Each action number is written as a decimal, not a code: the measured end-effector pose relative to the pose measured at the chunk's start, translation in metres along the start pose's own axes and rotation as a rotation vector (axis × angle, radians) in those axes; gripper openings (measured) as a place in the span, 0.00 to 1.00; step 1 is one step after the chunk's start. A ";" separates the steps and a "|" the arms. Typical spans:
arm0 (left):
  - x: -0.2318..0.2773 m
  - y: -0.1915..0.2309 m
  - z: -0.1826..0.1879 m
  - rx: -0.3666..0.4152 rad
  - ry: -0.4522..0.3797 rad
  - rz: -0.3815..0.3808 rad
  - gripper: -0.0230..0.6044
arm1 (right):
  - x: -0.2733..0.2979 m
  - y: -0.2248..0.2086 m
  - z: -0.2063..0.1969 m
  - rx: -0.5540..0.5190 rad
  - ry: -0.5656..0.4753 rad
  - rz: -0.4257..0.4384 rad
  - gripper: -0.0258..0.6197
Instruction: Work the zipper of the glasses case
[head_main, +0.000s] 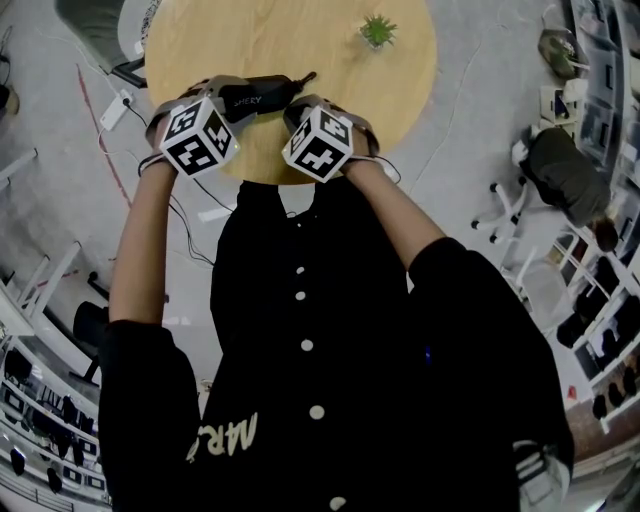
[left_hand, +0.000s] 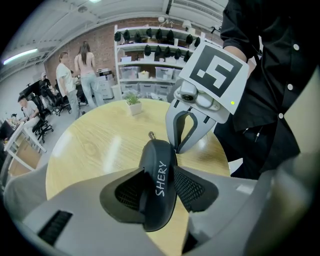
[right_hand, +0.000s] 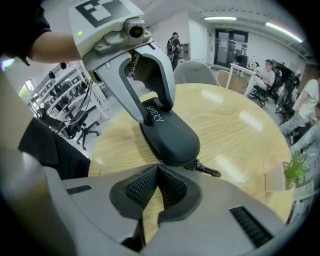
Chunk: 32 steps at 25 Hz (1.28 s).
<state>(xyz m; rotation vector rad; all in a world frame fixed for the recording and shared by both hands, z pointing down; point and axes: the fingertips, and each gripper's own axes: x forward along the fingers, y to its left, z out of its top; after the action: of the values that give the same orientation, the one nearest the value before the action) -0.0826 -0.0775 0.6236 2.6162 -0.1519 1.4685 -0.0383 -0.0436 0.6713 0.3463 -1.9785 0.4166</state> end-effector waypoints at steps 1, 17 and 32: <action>0.000 0.000 0.000 -0.003 0.002 -0.003 0.32 | 0.001 0.002 0.002 0.015 -0.006 -0.002 0.05; -0.001 0.002 0.000 -0.005 0.015 -0.028 0.32 | 0.014 0.028 0.029 0.289 -0.119 -0.019 0.05; -0.003 0.001 0.000 0.000 0.019 -0.057 0.32 | 0.025 0.042 0.055 0.400 -0.177 -0.050 0.05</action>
<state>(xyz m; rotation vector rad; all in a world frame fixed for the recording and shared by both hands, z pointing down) -0.0838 -0.0788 0.6212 2.5832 -0.0749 1.4737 -0.1105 -0.0310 0.6664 0.7035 -2.0468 0.7745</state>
